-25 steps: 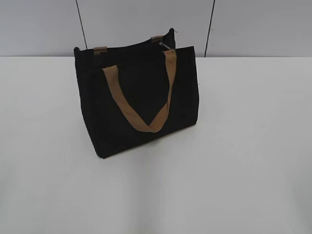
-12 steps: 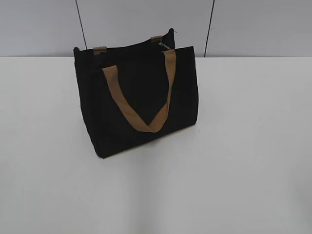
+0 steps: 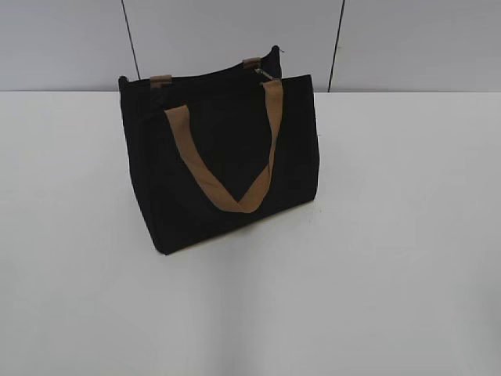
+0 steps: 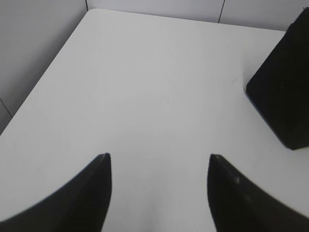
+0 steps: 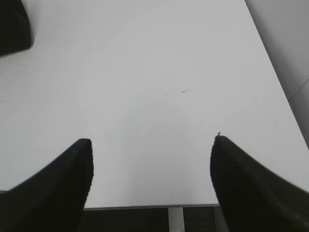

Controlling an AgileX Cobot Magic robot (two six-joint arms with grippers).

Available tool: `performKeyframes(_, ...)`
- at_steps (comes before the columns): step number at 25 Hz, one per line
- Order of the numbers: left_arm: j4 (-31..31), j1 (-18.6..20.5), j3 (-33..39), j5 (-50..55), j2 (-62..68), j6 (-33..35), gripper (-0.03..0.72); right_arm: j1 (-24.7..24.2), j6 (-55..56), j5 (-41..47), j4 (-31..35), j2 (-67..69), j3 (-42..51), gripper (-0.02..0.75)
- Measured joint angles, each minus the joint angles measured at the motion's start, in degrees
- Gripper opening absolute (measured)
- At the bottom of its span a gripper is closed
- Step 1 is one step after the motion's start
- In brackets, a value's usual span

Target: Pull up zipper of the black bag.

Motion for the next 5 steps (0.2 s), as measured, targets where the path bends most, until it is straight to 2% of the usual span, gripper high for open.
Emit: performKeyframes(5,0.0,0.1,0.0,0.0,0.0,0.0,0.468,-0.1,0.0,0.0,0.6,0.0,0.0,0.575)
